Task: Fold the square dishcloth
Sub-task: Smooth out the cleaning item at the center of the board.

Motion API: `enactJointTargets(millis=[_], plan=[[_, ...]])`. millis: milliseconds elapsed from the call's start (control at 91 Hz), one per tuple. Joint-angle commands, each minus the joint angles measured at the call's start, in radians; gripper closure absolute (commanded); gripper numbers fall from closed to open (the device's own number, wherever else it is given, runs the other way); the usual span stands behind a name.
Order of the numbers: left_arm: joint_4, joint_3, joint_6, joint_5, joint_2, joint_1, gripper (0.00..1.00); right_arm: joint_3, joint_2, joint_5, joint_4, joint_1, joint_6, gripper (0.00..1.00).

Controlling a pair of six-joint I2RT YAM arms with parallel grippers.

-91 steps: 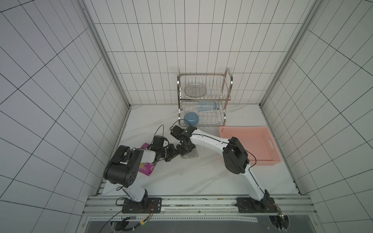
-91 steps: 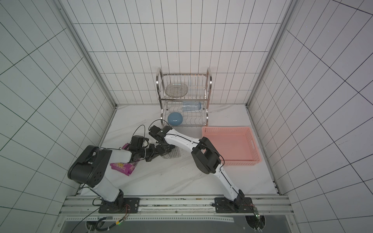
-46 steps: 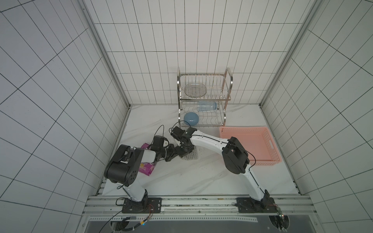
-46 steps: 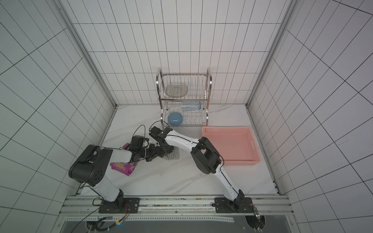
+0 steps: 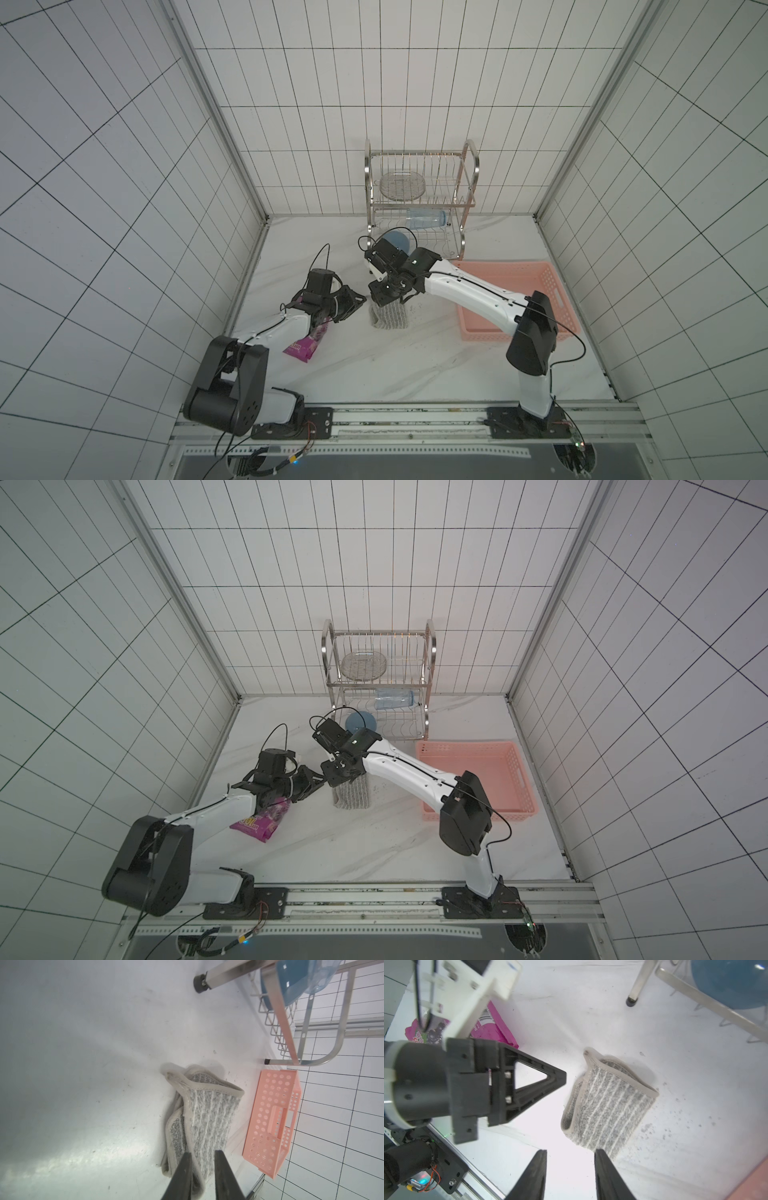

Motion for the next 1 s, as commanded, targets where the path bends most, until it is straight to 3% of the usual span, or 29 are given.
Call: enactJointTargets(millis=[0, 132, 396, 748, 989], plan=[[-0.114, 0.029, 0.059, -0.056, -0.072, -0.018, 0.77, -0.117, -0.045, 0.075, 0.019, -0.034, 0.069, 0.75], [-0.15, 0.068, 0.115, -0.077, -0.088, -0.096, 0.76, -0.274, -0.122, 0.022, 0.128, -0.072, 0.106, 0.83], [-0.125, 0.171, 0.183, -0.085, 0.079, -0.254, 0.78, -0.375, -0.127, -0.087, 0.212, -0.169, 0.099, 0.85], [-0.069, 0.111, 0.198, -0.05, 0.181, -0.255, 0.82, -0.297, -0.016, -0.287, 0.272, -0.234, 0.058, 0.85], [-0.047, 0.083, 0.194, -0.044, 0.218, -0.22, 0.84, -0.228, 0.086, -0.342, 0.296, -0.246, 0.084, 0.85]])
